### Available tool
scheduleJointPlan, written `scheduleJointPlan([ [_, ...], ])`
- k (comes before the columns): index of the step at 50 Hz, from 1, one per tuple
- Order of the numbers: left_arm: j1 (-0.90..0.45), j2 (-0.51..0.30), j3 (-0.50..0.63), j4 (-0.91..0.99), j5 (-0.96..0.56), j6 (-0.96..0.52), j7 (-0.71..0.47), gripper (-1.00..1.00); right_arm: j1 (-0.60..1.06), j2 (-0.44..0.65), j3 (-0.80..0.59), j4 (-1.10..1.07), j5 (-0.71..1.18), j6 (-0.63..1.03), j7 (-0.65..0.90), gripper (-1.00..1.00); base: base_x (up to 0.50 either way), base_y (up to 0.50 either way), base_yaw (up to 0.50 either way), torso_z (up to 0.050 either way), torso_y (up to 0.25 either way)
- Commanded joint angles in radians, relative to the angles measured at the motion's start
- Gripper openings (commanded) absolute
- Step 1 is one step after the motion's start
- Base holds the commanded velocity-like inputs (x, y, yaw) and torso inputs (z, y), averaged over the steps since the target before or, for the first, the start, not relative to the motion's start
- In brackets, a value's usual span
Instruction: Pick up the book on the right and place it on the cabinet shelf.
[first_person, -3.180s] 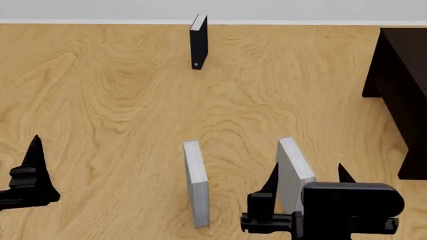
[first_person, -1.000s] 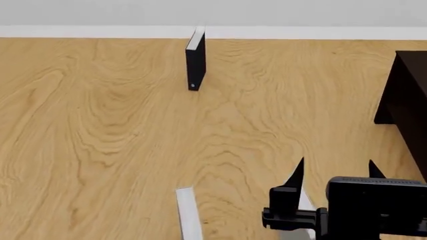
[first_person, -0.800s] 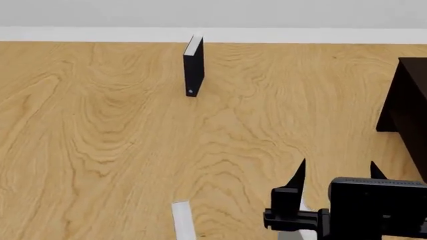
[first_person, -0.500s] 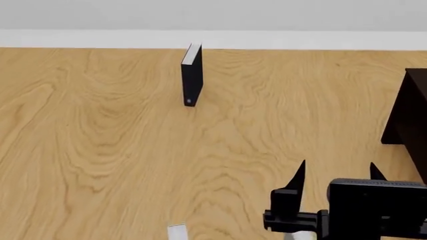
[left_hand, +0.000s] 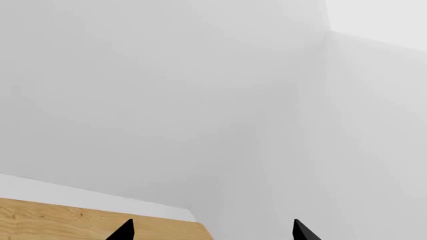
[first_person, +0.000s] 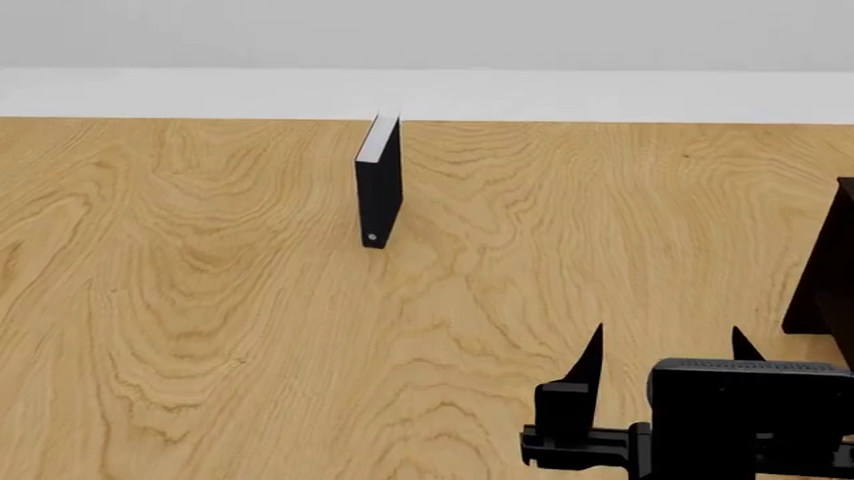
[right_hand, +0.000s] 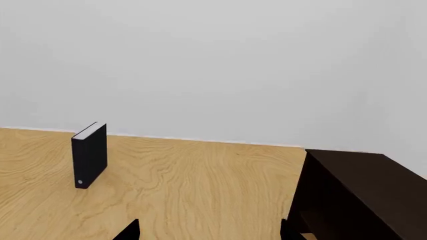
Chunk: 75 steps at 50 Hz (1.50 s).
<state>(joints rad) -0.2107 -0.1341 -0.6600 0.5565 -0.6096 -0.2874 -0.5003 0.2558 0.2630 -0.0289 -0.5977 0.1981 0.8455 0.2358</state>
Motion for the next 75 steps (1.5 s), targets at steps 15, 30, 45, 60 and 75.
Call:
scheduleJointPlan([
  [15, 0.007, -0.019, 0.012, 0.009, -0.013, 0.002, -0.025, 1.0, -0.004, 0.005, 0.008, -0.01, 0.02, 0.013, 0.007, 1.0, 0.24, 0.0, 0.0, 0.0, 0.001],
  [30, 0.01, -0.025, 0.018, 0.001, -0.016, 0.013, -0.029, 1.0, -0.003, 0.009, 0.003, 0.001, 0.026, 0.025, 0.012, 1.0, 0.17, -0.02, 0.0, 0.0, 0.001],
  [45, 0.03, -0.009, 0.027, -0.031, -0.005, 0.062, -0.004, 1.0, -0.004, 0.009, 0.008, 0.005, 0.034, 0.028, 0.02, 1.0, 0.0, -0.19, 0.0, 0.0, 0.0],
  [60, 0.02, -0.037, 0.028, 0.0, -0.03, 0.023, -0.046, 1.0, -0.005, 0.013, 0.002, 0.003, 0.039, 0.032, 0.025, 1.0, 0.0, -0.17, 0.0, 0.0, 0.0],
  [75, 0.023, -0.043, 0.035, -0.003, -0.033, 0.031, -0.051, 1.0, -0.007, 0.017, -0.011, -0.006, 0.044, 0.038, 0.029, 1.0, 0.0, -0.05, 0.0, 0.0, 0.0],
])
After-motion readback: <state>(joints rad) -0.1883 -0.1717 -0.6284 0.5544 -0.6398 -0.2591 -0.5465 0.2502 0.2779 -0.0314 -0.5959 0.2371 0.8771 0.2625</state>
